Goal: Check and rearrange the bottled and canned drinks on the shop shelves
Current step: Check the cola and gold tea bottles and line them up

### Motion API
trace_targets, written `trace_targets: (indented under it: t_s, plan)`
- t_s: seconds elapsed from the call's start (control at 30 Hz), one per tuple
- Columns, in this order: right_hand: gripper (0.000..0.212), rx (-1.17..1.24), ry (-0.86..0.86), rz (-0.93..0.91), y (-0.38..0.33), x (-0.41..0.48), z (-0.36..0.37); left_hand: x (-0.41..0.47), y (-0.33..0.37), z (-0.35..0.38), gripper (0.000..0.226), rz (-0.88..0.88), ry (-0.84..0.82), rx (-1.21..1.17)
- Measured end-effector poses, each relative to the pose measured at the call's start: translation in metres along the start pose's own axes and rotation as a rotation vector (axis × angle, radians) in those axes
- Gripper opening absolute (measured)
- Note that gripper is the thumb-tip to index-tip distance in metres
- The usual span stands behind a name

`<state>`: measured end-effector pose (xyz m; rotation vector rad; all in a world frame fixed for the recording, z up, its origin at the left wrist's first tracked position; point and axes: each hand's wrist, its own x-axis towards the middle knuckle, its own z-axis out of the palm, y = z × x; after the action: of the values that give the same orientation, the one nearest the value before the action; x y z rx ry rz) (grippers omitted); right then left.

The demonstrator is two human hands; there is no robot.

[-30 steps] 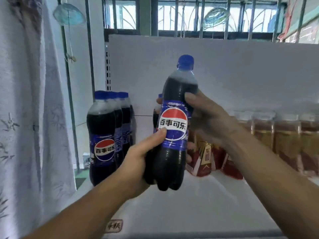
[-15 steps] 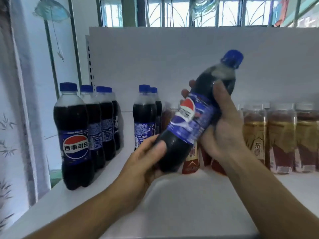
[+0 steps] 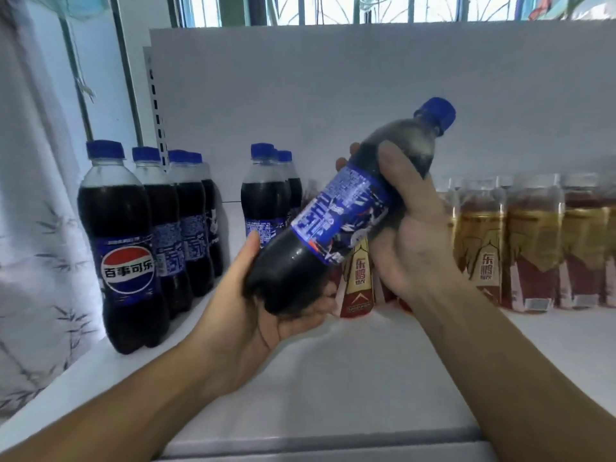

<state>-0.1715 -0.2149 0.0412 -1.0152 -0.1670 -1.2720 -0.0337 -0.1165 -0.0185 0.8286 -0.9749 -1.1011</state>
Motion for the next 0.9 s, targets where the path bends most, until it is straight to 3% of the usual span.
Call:
trace_targets:
  t_s: [0.2,0.33,0.4,0.57,0.67,0.77,0.9]
  plan:
    - [0.060,-0.038,0.055,-0.055,0.001,-0.001,0.003,0.000,-0.005,-0.002,0.098,0.174,-0.004,0.127]
    - [0.070,0.021,0.043,-0.026,0.000,0.000,0.002,-0.003,-0.005,0.002,0.067,0.020,-0.035,0.115]
    - [0.069,0.017,0.073,-0.051,0.001,0.000,0.000,-0.002,-0.003,0.001,0.068,-0.034,-0.042,0.160]
    - [0.071,-0.056,0.067,-0.052,0.003,-0.001,0.000,0.000,-0.013,-0.006,0.073,0.167,-0.049,0.321]
    - [0.067,-0.031,0.015,0.027,0.003,0.001,-0.003,-0.004,-0.007,-0.004,0.068,0.116,-0.122,0.200]
    - [0.065,-0.074,0.030,0.024,0.002,0.002,-0.005,-0.008,0.000,0.003,0.054,0.009,-0.053,0.095]
    - [0.065,-0.306,0.016,-0.073,0.003,-0.003,0.002,-0.011,-0.001,0.014,0.061,0.105,-0.006,0.372]
